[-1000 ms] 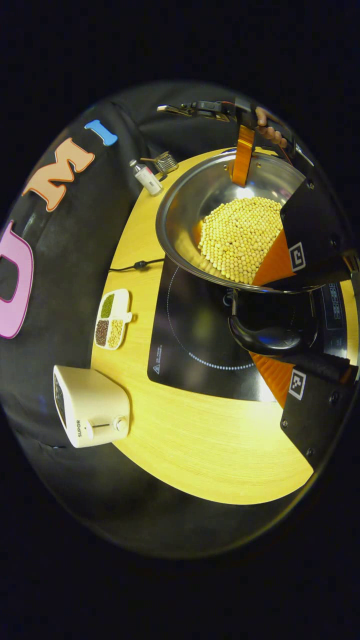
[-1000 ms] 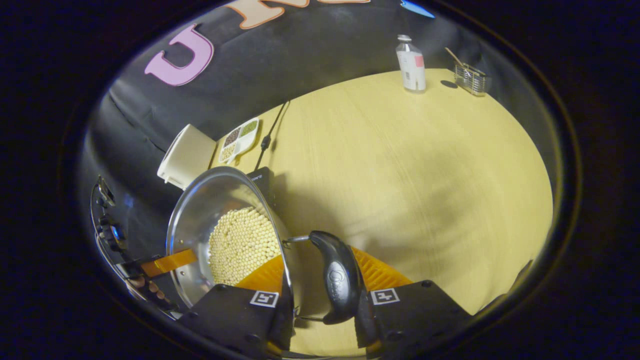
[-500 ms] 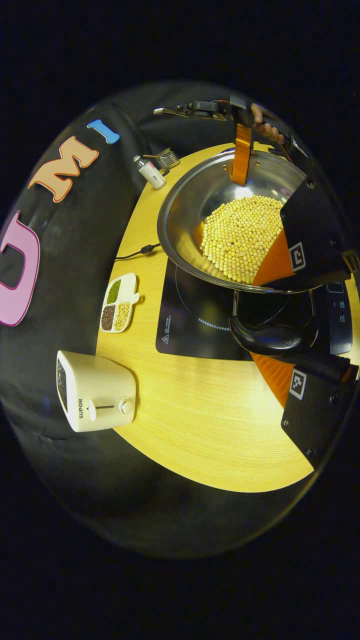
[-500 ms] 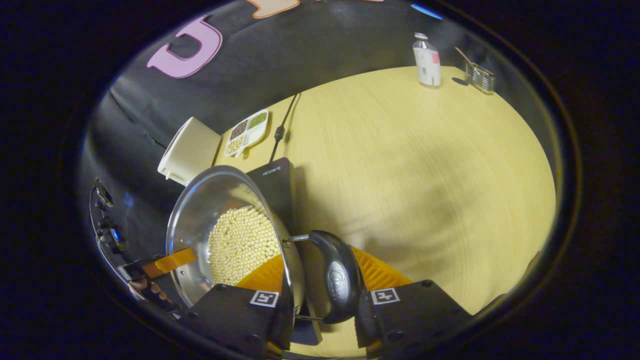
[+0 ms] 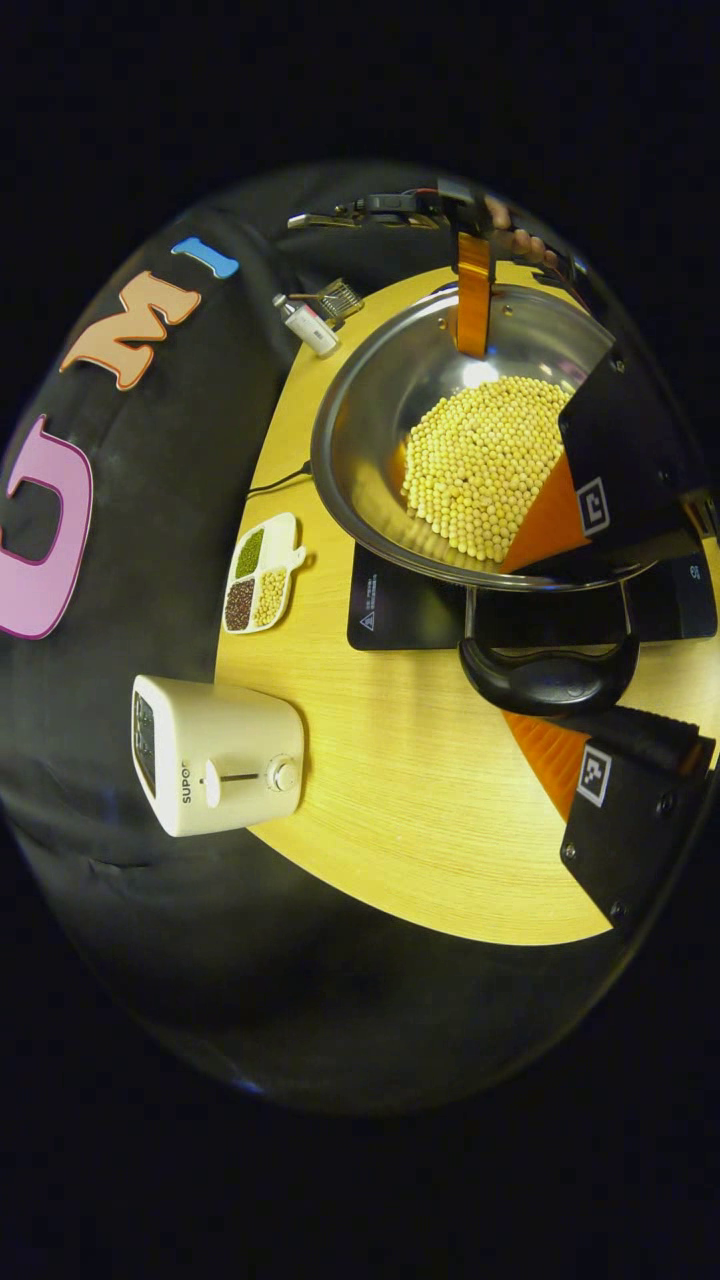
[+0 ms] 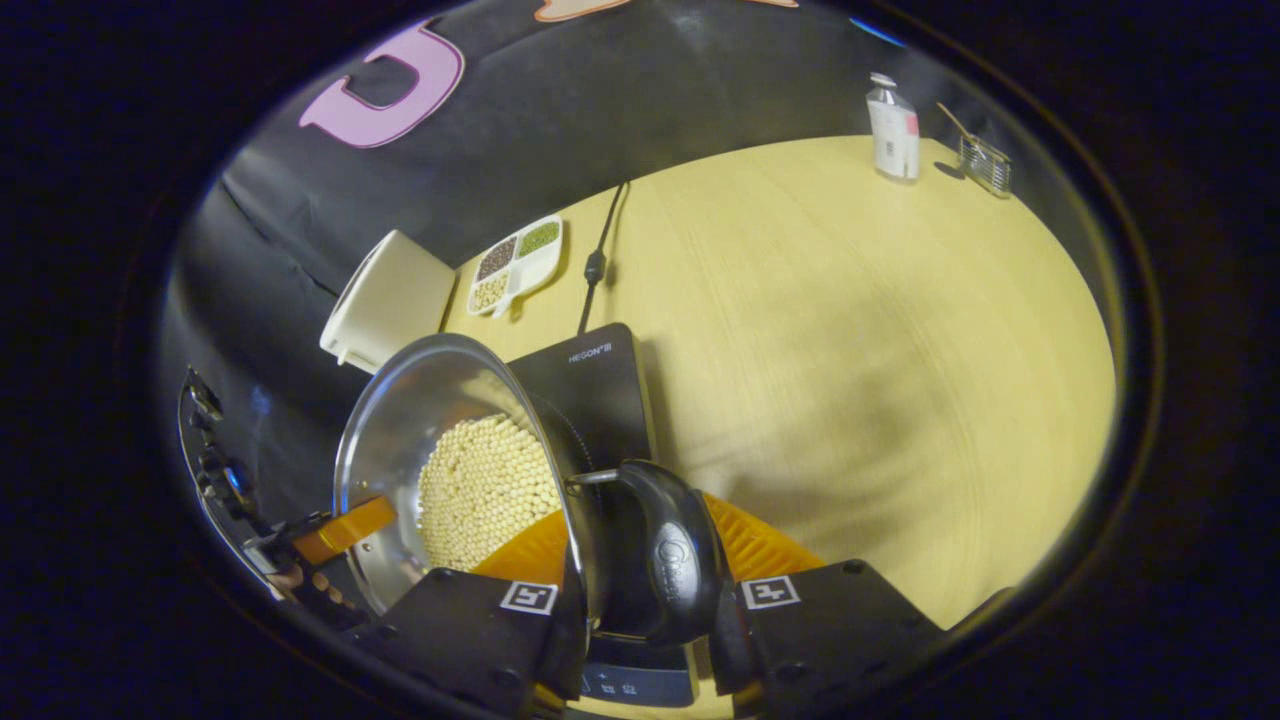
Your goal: First push the handle of the pot to place it horizontally, then grasp the pot with both hands and set it on the induction cooktop.
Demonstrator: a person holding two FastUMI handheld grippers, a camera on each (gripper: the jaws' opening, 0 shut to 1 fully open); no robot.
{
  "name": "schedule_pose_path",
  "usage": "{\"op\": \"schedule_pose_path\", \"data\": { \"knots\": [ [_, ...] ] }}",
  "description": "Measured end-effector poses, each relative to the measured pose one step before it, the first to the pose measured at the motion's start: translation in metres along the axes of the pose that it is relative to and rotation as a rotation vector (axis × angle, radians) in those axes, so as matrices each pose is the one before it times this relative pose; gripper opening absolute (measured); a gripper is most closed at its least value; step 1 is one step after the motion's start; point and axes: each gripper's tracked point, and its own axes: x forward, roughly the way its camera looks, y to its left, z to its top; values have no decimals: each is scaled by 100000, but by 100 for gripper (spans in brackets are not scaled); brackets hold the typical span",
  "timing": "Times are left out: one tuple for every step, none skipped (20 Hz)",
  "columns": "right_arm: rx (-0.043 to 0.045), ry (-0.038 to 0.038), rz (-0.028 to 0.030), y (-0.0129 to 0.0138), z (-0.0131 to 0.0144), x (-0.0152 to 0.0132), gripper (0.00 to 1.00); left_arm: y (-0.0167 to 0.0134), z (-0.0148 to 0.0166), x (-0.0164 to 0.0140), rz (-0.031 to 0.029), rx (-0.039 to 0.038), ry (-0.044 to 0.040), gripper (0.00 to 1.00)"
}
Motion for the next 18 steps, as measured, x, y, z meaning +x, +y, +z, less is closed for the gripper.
{"op": "schedule_pose_path", "data": {
  "knots": [
    [-491,-262,85,-104,105,-225,53,236,-97,-89,2583,2154,199,67],
    [-734,-439,-447,4,82,-33,54,432,273,-14,3125,3233,-951,68],
    [-664,-929,-954,-163,227,54,50,430,471,-153,3245,3746,-1978,77],
    [41,-740,-573,139,-219,112,51,204,702,-113,2518,3351,-2751,82],
    [543,-1277,-332,-12,319,-202,55,183,770,-166,2167,1788,-3062,90],
    [926,-1814,-175,-171,466,-606,62,135,706,-258,1928,253,-3197,92],
    [723,-1433,761,-146,752,-342,68,-25,625,-68,1188,-131,-2747,92],
    [617,-1687,718,-274,748,-554,75,254,469,-514,1680,-148,-2036,92],
    [130,-2162,-61,-472,623,-657,89,-106,483,-439,90,-18,-2363,94],
    [-396,-1203,696,-413,392,-393,92,-199,491,-440,-131,249,-2500,95],
    [-322,-1734,518,-269,483,-716,100,81,765,-531,686,429,-2946,95],
    [-732,-1572,121,-453,350,-693,100,60,584,-416,678,326,-3071,96],
    [-817,-1378,197,-414,297,-765,100,-146,623,-426,346,-137,-2988,96],
    [-1037,-1293,-959,-698,206,-744,95,-173,420,-478,296,-345,-2203,95],
    [-1050,-981,-1707,-1092,295,-652,100,-394,162,-507,-447,-864,-990,94],
    [-353,-980,-1182,-924,121,-736,100,-517,-73,-540,-649,-1418,-210,94],
    [408,-735,-595,-863,191,-519,93,-284,-76,-660,149,-1044,-249,95],
    [992,-1088,-83,-832,244,-576,93,-335,88,-421,336,-831,-1002,95]
  ]
}}
